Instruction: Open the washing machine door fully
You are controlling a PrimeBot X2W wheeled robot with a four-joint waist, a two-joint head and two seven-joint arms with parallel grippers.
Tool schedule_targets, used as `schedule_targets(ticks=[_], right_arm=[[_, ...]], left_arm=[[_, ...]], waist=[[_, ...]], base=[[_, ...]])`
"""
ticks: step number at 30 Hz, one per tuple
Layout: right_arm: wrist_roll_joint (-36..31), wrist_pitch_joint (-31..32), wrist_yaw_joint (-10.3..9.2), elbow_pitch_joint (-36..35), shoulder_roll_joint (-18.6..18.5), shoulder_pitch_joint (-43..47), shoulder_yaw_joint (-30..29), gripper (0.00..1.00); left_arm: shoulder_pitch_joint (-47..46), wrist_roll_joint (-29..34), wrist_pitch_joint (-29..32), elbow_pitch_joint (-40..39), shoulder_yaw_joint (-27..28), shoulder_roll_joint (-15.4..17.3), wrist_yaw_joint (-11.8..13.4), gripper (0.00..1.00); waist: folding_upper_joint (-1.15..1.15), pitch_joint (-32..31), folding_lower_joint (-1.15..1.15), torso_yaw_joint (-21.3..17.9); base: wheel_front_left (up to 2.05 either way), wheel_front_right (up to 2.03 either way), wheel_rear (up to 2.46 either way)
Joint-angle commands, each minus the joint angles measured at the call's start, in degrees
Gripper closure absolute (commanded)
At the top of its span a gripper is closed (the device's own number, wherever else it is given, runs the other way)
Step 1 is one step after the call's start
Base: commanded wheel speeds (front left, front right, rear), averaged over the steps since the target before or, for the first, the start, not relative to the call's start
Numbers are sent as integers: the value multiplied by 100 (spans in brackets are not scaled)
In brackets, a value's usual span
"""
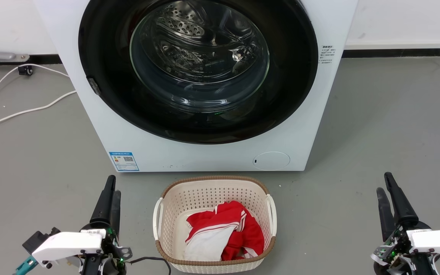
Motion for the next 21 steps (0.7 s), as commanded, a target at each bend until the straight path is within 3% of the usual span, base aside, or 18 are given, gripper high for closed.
schedule_targets(ticks=[1, 7, 21], right_arm=[[-135, -55, 1, -164, -14, -37, 19, 0], [-842, -205, 1, -362, -13, 20, 66, 0], [-3316, -518, 1, -914, -11, 156, 212, 0]], left_arm=[[-81, 121, -52, -173, -24, 17, -7, 0], [-48, 771, -200, -407, -31, 17, -9, 0], [40, 2686, -512, -795, -15, 18, -12, 0]], waist=[[0, -3, 0, 1], [0, -18, 0, 5], [0, -41, 0, -3]], base=[[0, 0, 0], [0, 0, 0], [0, 0, 0]])
